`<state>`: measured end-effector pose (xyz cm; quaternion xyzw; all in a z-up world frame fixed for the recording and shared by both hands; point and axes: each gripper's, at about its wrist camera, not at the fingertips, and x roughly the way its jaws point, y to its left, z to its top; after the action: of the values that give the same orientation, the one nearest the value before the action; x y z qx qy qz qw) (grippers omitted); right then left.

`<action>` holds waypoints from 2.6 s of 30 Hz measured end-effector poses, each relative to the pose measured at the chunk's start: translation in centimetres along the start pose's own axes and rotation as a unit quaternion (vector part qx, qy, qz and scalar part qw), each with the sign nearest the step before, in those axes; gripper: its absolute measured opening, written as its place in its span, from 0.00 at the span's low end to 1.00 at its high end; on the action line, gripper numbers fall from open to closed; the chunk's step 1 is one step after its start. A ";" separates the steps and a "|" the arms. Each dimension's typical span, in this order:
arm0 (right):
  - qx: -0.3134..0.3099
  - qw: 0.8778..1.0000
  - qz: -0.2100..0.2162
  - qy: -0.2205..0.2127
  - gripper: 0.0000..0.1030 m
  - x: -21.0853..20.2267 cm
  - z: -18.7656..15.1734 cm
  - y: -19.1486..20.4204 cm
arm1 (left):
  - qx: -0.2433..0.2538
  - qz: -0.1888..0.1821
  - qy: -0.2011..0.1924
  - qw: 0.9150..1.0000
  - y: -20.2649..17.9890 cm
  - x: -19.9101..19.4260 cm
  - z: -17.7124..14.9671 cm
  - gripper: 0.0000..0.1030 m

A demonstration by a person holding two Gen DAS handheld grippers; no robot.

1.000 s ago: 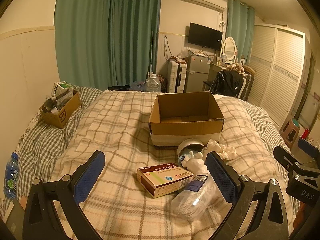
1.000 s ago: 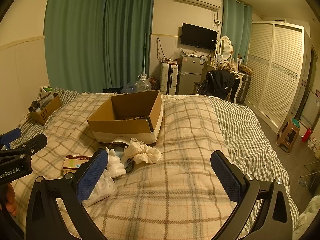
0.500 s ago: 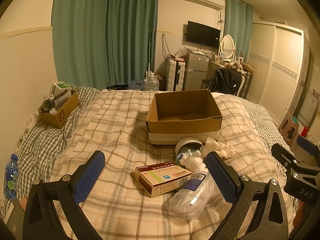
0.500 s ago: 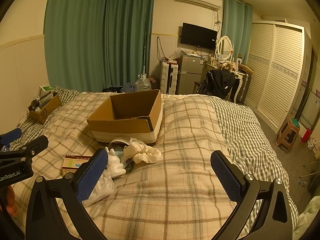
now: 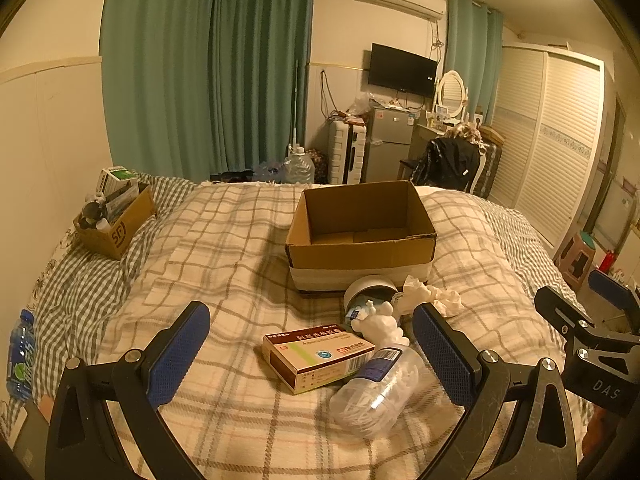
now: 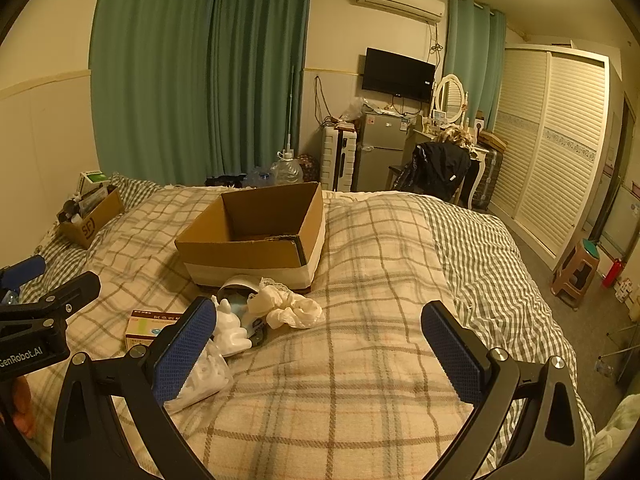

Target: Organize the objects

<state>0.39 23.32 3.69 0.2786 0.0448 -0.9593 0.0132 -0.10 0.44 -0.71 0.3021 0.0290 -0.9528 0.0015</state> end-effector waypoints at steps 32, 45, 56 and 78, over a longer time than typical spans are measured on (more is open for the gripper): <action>0.031 0.998 -0.006 0.051 1.00 2.2 -3.0 -3.7 | 0.060 -0.047 0.161 0.984 -6.3 10.8 -7.6 0.97; 0.015 0.998 0.002 0.062 1.00 2.9 -3.1 -2.2 | 0.028 -0.082 0.090 0.992 -4.5 6.3 -5.9 0.72; -0.032 0.996 0.047 0.075 1.00 6.2 -0.7 2.3 | -0.027 -0.032 0.018 0.999 2.6 4.0 -1.0 0.66; -0.091 0.972 0.070 0.205 0.63 18.7 -3.7 9.7 | -0.040 0.005 0.026 0.999 5.5 6.4 -2.8 0.65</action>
<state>-12.95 14.02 -10.26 0.4690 0.1144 -0.8705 0.0958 -3.59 -4.78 -7.00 0.3268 0.0654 -0.9427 0.0177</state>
